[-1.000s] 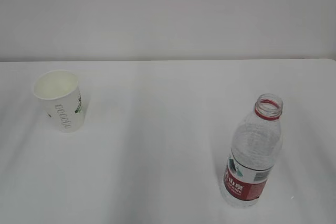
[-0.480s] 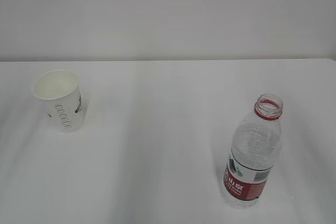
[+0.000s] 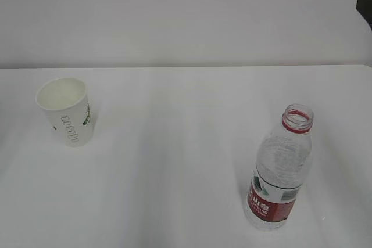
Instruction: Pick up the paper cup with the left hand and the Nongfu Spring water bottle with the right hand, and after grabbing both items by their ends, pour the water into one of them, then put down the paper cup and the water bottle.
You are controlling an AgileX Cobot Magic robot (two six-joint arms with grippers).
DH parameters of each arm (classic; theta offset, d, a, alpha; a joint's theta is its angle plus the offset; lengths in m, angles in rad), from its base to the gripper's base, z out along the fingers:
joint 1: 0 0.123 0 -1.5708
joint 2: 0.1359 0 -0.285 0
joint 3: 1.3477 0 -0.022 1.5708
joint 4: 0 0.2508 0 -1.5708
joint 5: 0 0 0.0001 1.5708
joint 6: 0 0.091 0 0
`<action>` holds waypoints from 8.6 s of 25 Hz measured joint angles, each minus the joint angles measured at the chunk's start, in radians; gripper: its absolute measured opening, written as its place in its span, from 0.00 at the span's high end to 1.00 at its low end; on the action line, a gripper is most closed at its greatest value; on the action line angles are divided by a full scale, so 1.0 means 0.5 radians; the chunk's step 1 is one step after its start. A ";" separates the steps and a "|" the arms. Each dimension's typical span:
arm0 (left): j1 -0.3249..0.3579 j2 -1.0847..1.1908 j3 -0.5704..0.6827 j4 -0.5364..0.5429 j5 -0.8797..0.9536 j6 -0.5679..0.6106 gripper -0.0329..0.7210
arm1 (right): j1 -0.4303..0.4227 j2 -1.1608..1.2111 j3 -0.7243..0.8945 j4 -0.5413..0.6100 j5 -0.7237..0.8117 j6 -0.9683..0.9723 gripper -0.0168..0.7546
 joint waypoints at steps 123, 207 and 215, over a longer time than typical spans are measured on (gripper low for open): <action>-0.084 1.378 1.089 0.109 -1.707 -0.144 0.26 | 0.000 1.206 1.054 -0.805 -1.181 0.481 0.22; -0.084 1.378 1.089 0.172 -1.707 -0.146 0.27 | 0.000 1.758 0.506 -1.171 -1.576 0.373 0.36; -0.084 1.378 1.089 0.172 -1.707 -0.146 0.27 | 0.000 1.758 0.503 -1.186 -1.576 0.373 0.38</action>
